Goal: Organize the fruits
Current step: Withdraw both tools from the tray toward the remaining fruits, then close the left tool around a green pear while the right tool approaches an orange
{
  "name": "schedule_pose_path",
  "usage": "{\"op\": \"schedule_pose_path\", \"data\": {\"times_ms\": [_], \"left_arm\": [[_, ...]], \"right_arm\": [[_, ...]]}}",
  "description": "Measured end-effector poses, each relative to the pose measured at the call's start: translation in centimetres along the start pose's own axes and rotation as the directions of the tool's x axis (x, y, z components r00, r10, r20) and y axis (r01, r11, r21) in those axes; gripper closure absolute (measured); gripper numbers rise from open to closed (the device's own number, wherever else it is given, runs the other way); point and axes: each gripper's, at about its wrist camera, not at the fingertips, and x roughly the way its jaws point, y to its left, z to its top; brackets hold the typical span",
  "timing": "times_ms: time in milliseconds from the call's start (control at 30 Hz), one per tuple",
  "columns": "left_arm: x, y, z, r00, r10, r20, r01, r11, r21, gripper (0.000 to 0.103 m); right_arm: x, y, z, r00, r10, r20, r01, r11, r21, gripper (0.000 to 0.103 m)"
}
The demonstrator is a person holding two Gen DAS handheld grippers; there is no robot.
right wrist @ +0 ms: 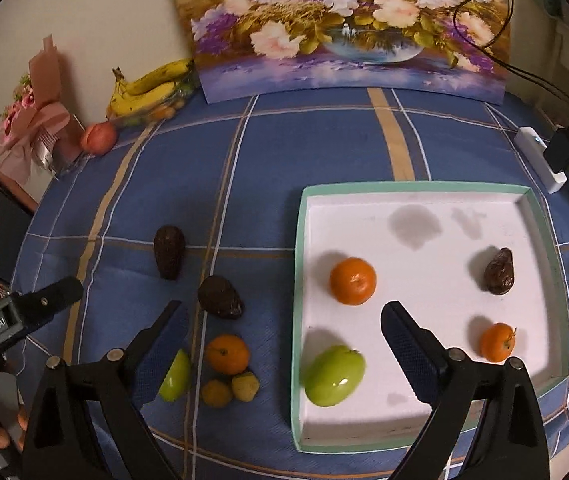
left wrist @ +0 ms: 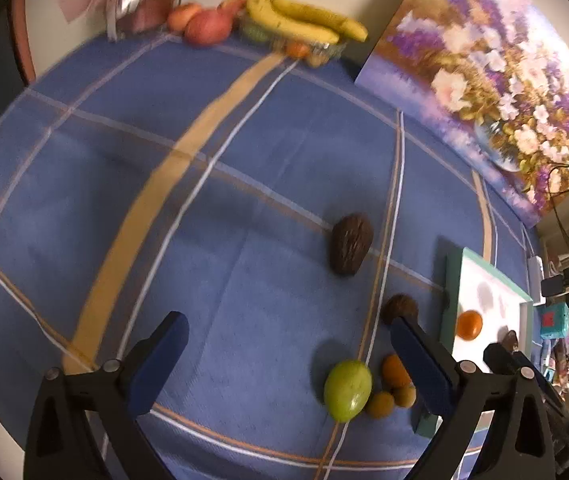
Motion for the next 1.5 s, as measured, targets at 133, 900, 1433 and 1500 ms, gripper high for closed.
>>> {"op": "schedule_pose_path", "data": {"times_ms": [133,900,1433,1500], "left_arm": [[1.5,-0.5,-1.2,0.998,-0.019,-0.066,0.02,1.0,0.01,0.006],[6.7,-6.3,-4.1,0.966,-0.013,-0.258,0.065,0.979,0.195,0.06],[3.2,-0.9,-1.6,0.995,-0.004,-0.098,0.001,1.0,-0.027,0.063],[3.0,-0.1,-1.2,0.996,-0.009,-0.088,0.004,0.999,-0.049,0.066]], "right_arm": [[0.4,-0.5,-0.3,1.0,-0.023,-0.019,0.024,0.999,0.022,0.017],[0.8,-2.7,-0.8,0.998,-0.039,-0.052,0.042,0.997,0.066,0.017],[1.7,-0.7,-1.1,0.997,0.011,-0.071,-0.008,0.999,0.032,0.017],[2.0,-0.1,-1.2,0.997,0.025,-0.078,-0.024,1.0,0.018,0.035]]}}
